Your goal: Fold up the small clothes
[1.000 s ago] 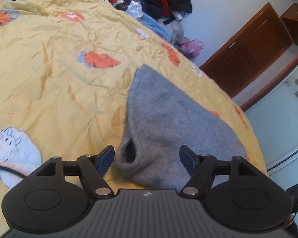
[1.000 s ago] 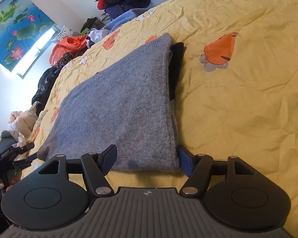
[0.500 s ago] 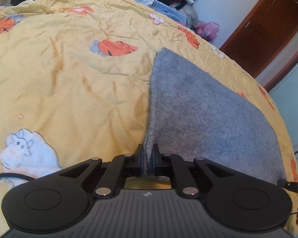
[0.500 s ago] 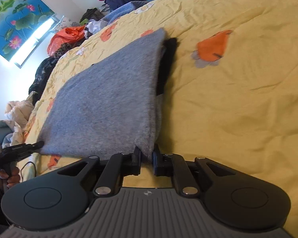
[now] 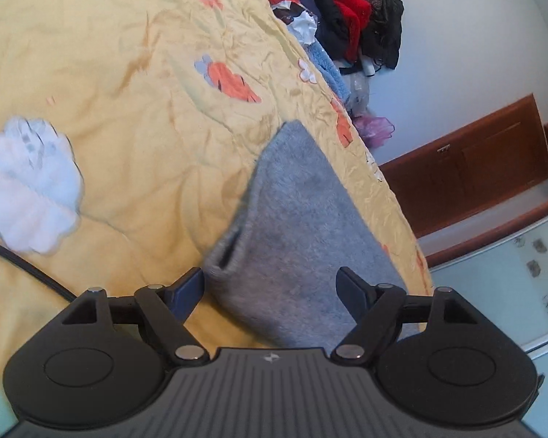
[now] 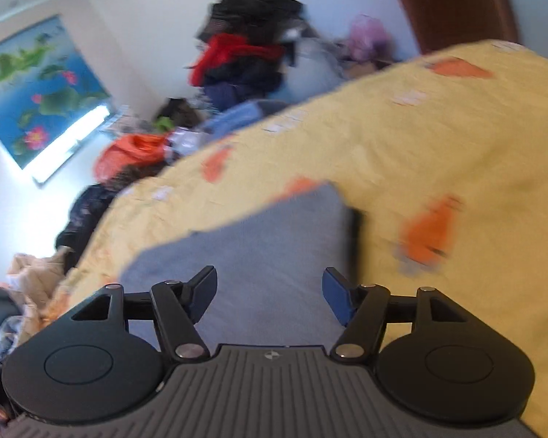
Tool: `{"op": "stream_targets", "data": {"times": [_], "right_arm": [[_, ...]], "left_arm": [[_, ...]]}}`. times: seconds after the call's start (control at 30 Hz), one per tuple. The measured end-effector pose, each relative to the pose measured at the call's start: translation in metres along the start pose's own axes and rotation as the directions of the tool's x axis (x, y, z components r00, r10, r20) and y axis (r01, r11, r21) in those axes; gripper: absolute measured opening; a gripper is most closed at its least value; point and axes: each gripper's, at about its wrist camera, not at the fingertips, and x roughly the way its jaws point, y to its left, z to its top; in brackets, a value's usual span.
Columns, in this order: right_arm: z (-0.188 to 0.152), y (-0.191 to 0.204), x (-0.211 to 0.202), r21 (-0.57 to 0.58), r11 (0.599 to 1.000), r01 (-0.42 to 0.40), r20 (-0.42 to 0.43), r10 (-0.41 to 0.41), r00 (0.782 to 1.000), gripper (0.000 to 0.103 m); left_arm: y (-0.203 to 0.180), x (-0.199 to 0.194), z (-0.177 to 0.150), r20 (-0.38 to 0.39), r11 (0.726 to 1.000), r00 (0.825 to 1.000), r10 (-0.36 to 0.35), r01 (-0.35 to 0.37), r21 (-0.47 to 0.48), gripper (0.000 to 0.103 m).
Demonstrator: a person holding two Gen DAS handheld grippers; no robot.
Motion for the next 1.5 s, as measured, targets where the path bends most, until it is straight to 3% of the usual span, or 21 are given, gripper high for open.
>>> {"op": "stream_targets", "data": {"times": [0.1,0.17,0.27,0.33,0.4,0.47,0.5,0.57,0.67,0.73,0.8,0.83,0.9,1.03,1.13,1.2,1.27,1.3,1.33,1.4,1.5], "right_arm": [[0.005,0.058,0.062,-0.096,0.99,-0.102,-0.061,0.097,0.993,0.058],[0.004,0.084,0.107,-0.083,0.984,-0.158,-0.138,0.146,0.98,0.057],[-0.003,0.1,0.173,0.095,0.975,-0.2,-0.336,0.221,0.916,0.057],[-0.016,0.11,0.197,0.175,0.965,-0.196,-0.405,0.252,0.879,0.057],[-0.029,0.117,0.208,0.145,0.976,-0.165,-0.44,0.213,0.872,0.047],[-0.038,0.121,0.205,0.043,0.98,-0.193,-0.415,0.193,0.889,0.035],[-0.039,0.121,0.202,0.029,0.983,-0.18,-0.417,0.176,0.892,0.025],[-0.035,0.115,0.199,0.056,0.985,-0.164,-0.427,0.172,0.888,0.022],[-0.025,0.102,0.189,0.168,0.972,-0.163,-0.406,0.218,0.887,0.036],[-0.021,0.1,0.184,0.223,0.956,-0.191,-0.377,0.265,0.888,0.044],[-0.022,0.099,0.187,0.255,0.949,-0.185,-0.379,0.274,0.884,0.044],[-0.026,0.097,0.194,0.254,0.955,-0.152,-0.412,0.249,0.877,0.038],[-0.032,0.087,0.202,0.31,0.936,-0.168,-0.409,0.291,0.865,0.037],[-0.028,0.075,0.199,0.451,0.861,-0.234,-0.367,0.418,0.831,0.064],[-0.024,0.078,0.195,0.462,0.846,-0.265,-0.359,0.452,0.817,0.077],[-0.021,0.077,0.195,0.471,0.837,-0.279,-0.357,0.47,0.808,0.079],[-0.02,0.076,0.197,0.478,0.827,-0.296,-0.36,0.491,0.793,0.08],[-0.018,0.075,0.199,0.479,0.825,-0.3,-0.365,0.498,0.787,0.08],[-0.017,0.075,0.2,0.479,0.825,-0.3,-0.369,0.499,0.784,0.08],[-0.016,0.075,0.202,0.478,0.822,-0.308,-0.37,0.507,0.778,0.08],[-0.013,0.073,0.2,0.461,0.829,-0.316,-0.371,0.504,0.78,0.08]], "left_arm": [[-0.001,0.009,-0.006,0.052,0.999,0.999,0.013,-0.011,-0.044,0.079],[0.0,0.013,-0.005,0.089,0.996,0.996,0.018,-0.01,-0.09,0.079],[0.003,0.017,-0.001,0.121,0.991,0.993,0.014,0.002,-0.132,0.078],[0.001,0.02,0.001,0.123,0.992,0.992,0.017,-0.002,-0.123,0.078],[0.0,0.022,0.001,0.124,0.994,0.992,0.029,-0.016,-0.106,0.069],[0.002,0.028,0.003,0.102,0.994,0.994,0.032,-0.021,-0.111,0.04],[0.004,0.033,0.002,0.086,0.992,0.996,0.036,-0.025,-0.122,0.033],[0.005,0.038,0.002,0.071,0.991,0.997,0.031,-0.022,-0.131,0.025],[0.001,0.04,0.001,0.066,0.991,0.997,0.04,-0.031,-0.127,0.023],[0.0,0.042,0.001,0.065,0.991,0.995,0.072,-0.064,-0.118,0.014],[-0.001,0.042,0.0,0.069,0.99,0.993,0.095,-0.087,-0.112,0.011],[-0.003,0.041,0.0,0.067,0.99,0.992,0.103,-0.096,-0.106,0.011],[-0.008,0.04,0.001,0.065,0.989,0.989,0.133,-0.127,-0.079,0.01],[-0.023,0.038,0.004,0.073,0.988,0.986,0.15,-0.148,-0.041,0.008],[-0.052,0.036,0.002,0.093,0.991,0.988,0.121,-0.126,0.046,0.007],[-0.093,0.038,-0.013,0.114,0.96,0.989,0.093,-0.119,0.255,0.007],[-0.129,0.049,-0.042,0.107,0.864,0.99,0.095,-0.135,0.484,0.007],[-0.141,0.059,-0.06,0.09,0.809,0.99,0.104,-0.137,0.571,0.007],[-0.144,0.067,-0.072,0.076,0.777,0.99,0.121,-0.142,0.613,0.008],[-0.139,0.082,-0.086,0.04,0.76,0.986,0.163,-0.151,0.632,0.008],[-0.126,0.087,-0.084,0.002,0.791,0.984,0.176,-0.143,0.595,0.007]]}}
